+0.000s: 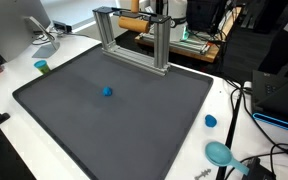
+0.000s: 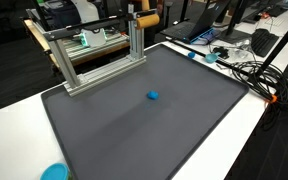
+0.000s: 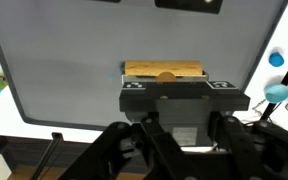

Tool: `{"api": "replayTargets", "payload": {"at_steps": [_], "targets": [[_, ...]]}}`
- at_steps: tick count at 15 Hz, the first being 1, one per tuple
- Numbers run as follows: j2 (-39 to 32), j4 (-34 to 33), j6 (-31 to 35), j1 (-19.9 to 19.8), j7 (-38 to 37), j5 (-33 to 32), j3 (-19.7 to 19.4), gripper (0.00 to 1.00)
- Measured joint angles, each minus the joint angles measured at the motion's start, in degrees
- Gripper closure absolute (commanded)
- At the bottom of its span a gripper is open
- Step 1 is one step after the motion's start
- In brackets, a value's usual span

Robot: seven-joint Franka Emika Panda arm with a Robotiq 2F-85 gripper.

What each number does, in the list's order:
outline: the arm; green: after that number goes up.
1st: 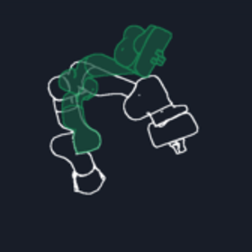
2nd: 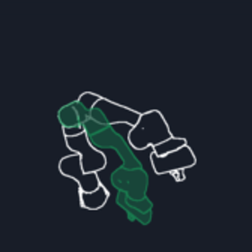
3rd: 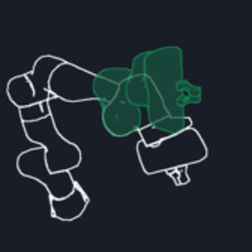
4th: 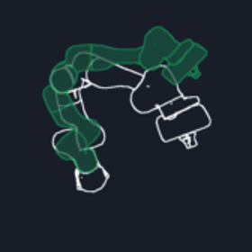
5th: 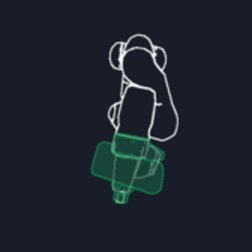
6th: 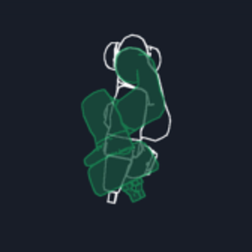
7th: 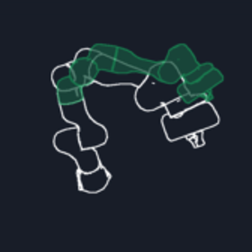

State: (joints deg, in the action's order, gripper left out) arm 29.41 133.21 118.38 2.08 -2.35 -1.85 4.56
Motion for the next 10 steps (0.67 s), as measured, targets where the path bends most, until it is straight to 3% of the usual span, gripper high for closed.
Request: {"api": "replayTargets", "payload": {"at_steps": [4, 5, 8, 9, 10], "targets": [[-13.44, -11.99, -3.44, -0.85, -6.60, -4.00, 2.54, 0.78], [-17.00, -14.81, -5.01, -1.21, -8.61, -4.80, 2.55, 0.53], [-24.94, -21.07, -9.29, -1.92, -11.29, -4.94, 1.86, 0.53], [-25.98, -21.99, -9.55, -1.96, -11.52, -4.94, 1.79, 0.78], [-26.34, -22.52, -9.85, -1.95, -11.63, -4.94, 1.79, 0.78]]}}
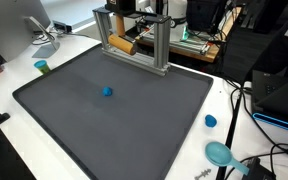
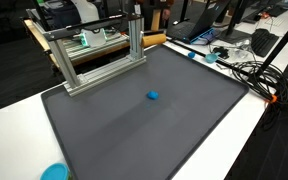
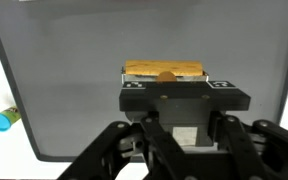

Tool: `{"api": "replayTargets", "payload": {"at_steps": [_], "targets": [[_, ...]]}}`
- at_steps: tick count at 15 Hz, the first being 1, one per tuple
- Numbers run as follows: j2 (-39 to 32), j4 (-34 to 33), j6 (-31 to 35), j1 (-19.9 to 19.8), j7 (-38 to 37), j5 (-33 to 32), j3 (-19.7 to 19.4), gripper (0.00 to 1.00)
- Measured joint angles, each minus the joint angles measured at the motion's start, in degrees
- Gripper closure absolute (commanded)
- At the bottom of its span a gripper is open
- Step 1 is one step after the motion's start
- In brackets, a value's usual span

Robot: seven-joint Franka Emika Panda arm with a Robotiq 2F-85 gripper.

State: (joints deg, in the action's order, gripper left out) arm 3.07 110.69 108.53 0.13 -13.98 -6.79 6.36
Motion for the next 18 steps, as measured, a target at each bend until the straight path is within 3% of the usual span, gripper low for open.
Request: {"api": "replayTargets", "payload": {"at_steps": [4, 10, 11, 13, 14, 18], "targets": [[-2.20, -0.40, 1.54, 0.14, -0.38, 1.71, -1.33, 0.78], [-13.87, -5.88, 10.36, -1.96, 2.93, 5.34, -6.61, 0.78], [-15.72, -6.96, 11.02, -2.15, 3.21, 5.05, -7.24, 0.53], [-17.35, -7.43, 11.09, -2.18, 3.24, 5.01, -7.72, 0.53], [-17.39, -7.36, 11.09, -2.03, 3.24, 5.01, -7.71, 0.78], [-17.28, -6.54, 13.00, -1.77, 3.20, 5.06, -7.83, 0.78]]}}
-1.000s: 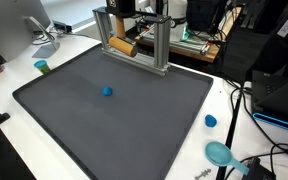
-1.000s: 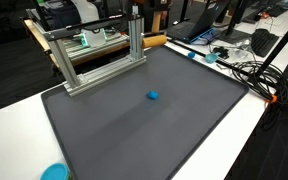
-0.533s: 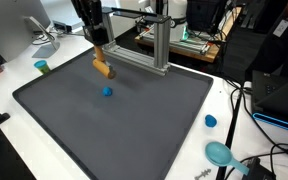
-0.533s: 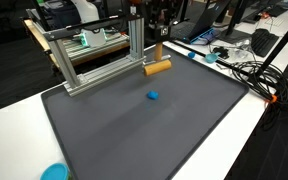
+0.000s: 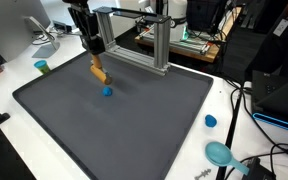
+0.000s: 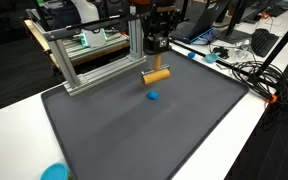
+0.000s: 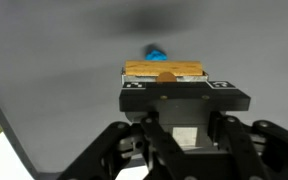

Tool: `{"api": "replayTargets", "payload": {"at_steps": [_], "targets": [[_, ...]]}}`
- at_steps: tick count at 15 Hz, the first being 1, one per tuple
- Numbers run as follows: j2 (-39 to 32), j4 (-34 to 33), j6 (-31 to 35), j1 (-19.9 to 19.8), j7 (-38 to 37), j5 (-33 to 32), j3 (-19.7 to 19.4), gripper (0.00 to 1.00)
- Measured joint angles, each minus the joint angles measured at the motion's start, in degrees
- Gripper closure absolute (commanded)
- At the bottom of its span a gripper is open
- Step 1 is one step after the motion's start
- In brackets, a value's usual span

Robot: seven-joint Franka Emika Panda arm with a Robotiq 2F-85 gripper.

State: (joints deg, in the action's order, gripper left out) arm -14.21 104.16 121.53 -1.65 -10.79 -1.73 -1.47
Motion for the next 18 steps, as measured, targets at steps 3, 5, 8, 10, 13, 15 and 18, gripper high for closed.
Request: {"api": "replayTargets", "payload": {"at_steps": [3, 5, 8, 10, 13, 15, 18], "targets": [[0.28, 3.36, 5.74, -0.46, 0.08, 0.23, -0.49, 0.78], [0.71, 6.46, 9.91, -0.85, 0.21, 0.35, -0.93, 0.78], [1.58, 10.78, 13.59, -1.12, 0.51, 0.35, -1.45, 0.78], [2.71, 13.69, 15.49, -1.12, 1.46, 0.36, -1.51, 0.78], [5.50, 17.94, 18.45, -1.10, 2.84, 1.26, -1.30, 0.53], [6.85, 19.23, 18.68, -1.10, 3.23, 1.55, -1.24, 0.78], [6.54, 19.33, 18.79, -1.00, 3.19, 1.52, -1.24, 0.78]]}}
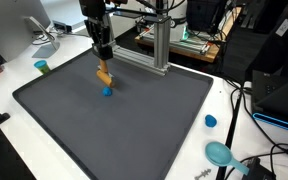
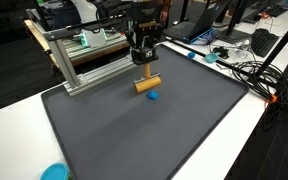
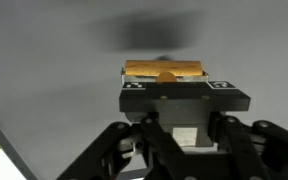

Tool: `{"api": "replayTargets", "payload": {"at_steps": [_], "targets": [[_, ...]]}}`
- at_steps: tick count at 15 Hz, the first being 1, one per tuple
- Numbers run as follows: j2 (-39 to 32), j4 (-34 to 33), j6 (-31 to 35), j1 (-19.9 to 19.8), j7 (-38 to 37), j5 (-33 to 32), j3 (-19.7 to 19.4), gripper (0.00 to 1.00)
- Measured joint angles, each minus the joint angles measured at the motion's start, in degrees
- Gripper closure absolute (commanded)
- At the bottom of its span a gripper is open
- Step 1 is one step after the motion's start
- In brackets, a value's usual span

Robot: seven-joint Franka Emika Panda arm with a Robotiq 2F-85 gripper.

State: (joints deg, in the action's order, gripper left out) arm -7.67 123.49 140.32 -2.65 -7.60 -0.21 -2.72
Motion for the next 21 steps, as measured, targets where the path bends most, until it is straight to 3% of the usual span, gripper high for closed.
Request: {"api": "replayTargets", "payload": {"at_steps": [21], "targets": [[-4.48, -2.46, 3.45, 1.55, -2.05, -1.84, 0.40, 0.78]]}}
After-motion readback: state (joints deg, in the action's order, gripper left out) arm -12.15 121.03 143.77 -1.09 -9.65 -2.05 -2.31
